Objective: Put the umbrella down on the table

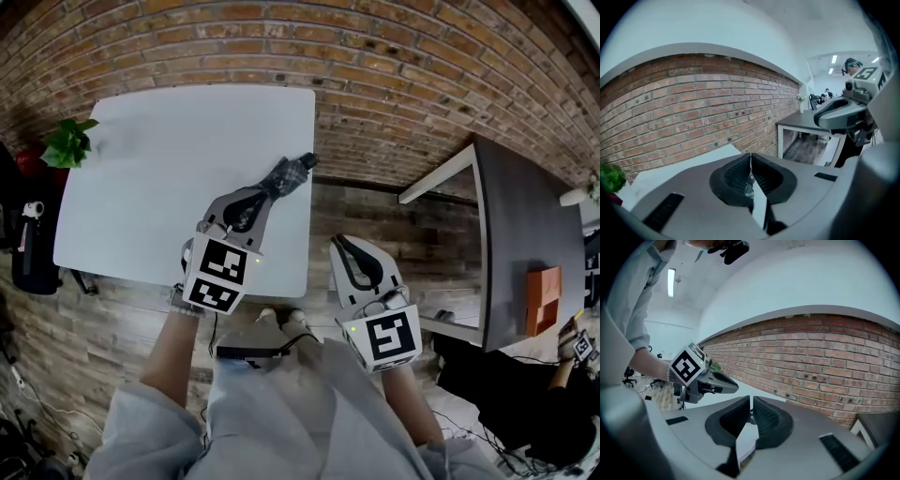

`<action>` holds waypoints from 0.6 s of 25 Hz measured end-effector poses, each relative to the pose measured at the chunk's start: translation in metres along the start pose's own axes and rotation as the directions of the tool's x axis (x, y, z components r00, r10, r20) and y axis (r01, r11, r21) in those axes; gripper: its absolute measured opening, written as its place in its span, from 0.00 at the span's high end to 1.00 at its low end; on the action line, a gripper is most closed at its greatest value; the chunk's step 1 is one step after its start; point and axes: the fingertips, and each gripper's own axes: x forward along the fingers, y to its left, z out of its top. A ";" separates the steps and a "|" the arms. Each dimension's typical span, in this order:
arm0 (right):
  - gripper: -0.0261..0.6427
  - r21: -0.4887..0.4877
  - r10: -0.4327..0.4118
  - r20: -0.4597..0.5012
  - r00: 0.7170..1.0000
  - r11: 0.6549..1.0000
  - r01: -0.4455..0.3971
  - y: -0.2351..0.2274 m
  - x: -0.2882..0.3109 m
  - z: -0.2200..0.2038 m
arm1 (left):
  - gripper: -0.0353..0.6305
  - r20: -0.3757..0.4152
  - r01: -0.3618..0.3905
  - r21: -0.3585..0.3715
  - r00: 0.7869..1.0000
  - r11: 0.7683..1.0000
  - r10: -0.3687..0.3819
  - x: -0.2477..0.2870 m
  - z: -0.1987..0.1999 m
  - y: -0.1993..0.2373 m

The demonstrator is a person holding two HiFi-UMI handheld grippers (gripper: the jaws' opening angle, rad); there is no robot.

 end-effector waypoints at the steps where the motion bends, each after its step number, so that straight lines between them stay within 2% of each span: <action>1: 0.89 0.000 -0.002 0.003 1.000 1.000 0.002 -0.001 -0.003 0.003 | 0.90 0.020 -0.013 -0.001 1.000 1.000 0.014 -0.007 0.007 -0.001; 5: 0.89 -0.002 -0.020 0.021 1.000 1.000 0.020 -0.005 -0.015 0.014 | 0.91 0.090 -0.054 -0.019 0.994 0.998 0.055 -0.036 0.030 -0.004; 10: 0.89 -0.013 -0.031 0.051 0.998 0.999 0.031 -0.012 -0.022 0.030 | 0.91 0.153 -0.095 -0.117 0.982 0.989 0.113 -0.066 0.045 -0.001; 15: 0.89 -0.039 -0.012 0.080 0.997 0.999 0.015 -0.009 -0.025 0.043 | 0.92 0.173 -0.136 -0.118 0.973 0.984 0.155 -0.086 0.052 -0.001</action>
